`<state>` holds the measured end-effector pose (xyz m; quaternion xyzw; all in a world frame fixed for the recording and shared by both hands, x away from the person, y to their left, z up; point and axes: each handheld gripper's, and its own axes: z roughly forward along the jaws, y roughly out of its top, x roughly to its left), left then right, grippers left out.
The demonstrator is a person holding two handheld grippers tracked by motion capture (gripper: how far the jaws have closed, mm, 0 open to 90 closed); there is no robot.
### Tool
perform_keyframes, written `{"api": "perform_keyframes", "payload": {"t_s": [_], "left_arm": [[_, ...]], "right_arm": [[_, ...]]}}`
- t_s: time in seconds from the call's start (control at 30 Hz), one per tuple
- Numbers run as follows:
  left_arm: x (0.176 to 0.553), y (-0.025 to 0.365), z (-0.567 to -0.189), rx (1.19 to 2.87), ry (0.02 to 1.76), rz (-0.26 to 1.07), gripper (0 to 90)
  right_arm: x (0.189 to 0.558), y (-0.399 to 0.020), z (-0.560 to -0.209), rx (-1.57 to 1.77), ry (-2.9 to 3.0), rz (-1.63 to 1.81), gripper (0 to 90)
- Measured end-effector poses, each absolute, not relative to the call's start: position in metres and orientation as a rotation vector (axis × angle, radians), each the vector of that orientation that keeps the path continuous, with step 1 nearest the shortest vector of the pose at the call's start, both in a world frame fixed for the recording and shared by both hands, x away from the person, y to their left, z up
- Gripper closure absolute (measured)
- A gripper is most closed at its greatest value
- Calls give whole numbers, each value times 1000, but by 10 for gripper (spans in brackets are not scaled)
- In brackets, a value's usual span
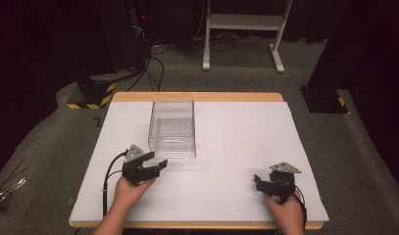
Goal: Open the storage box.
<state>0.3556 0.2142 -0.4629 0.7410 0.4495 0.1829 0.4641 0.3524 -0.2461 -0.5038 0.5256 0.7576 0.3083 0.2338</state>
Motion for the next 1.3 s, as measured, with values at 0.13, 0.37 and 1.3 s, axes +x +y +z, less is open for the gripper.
{"api": "perform_keyframes", "payload": {"t_s": [0.13, 0.37, 1.3], "left_arm": [[363, 213, -461, 1803, 1100, 452, 366], [371, 210, -463, 1773, 1101, 461, 380], [394, 208, -467, 1728, 1013, 411, 496]], "right_arm": [[352, -246, -504, 1443, 2081, 847, 160], [352, -246, -504, 1445, 2080, 847, 160], [352, -246, -504, 1445, 2081, 849, 161]]}}
